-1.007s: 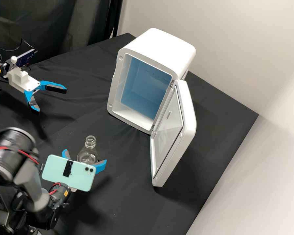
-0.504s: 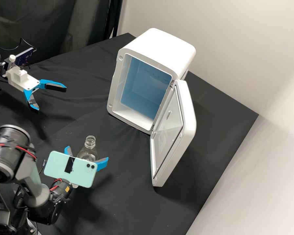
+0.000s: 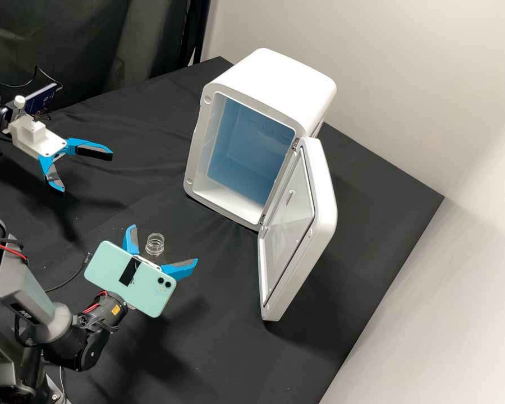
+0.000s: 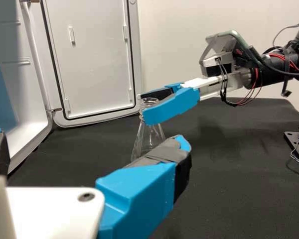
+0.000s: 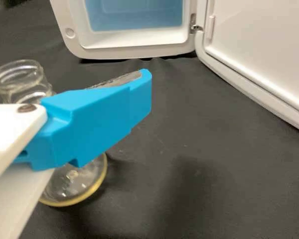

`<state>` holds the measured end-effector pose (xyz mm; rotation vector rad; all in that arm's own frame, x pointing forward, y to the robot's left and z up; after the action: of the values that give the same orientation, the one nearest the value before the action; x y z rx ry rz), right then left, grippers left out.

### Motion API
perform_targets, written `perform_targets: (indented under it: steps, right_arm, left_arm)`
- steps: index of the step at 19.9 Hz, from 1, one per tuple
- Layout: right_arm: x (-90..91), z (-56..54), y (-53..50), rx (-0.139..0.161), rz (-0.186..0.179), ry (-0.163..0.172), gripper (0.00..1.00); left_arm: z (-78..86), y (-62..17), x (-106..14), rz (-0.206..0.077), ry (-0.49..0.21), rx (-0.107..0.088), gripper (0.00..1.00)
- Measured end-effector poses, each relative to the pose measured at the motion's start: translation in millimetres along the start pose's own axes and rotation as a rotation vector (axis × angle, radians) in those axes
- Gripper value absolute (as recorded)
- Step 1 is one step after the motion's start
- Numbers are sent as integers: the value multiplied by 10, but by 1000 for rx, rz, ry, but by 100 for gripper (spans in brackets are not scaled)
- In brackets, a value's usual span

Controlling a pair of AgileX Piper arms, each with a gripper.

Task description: Place the flask in the incubator

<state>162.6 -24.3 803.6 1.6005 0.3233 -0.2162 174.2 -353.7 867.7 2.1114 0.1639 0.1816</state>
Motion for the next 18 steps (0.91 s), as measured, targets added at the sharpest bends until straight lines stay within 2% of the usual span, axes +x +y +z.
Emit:
perform_targets:
  steps: [4,7,8,10,16,18]
  right_arm:
    - [156,-25,-145,73,-63,15,100]
    - [244,21,-260,112,-111,-12,100]
    - [259,48,-290,116,-127,-23,100]
    - [271,98,-325,105,-147,-42,100]
    - [151,294,-250,12,-141,-87,100]
    - [112,337,-214,-17,-125,-102,100]
  left_arm:
    - [19,-4,7,-2,-10,1,100]
    - [38,-8,14,-5,-20,2,100]
    - [38,-8,14,-5,-20,2,100]
    - [42,-8,16,-5,-22,2,100]
    - [37,-15,17,-8,-21,0,100]
    - [37,-15,17,-8,-21,0,100]
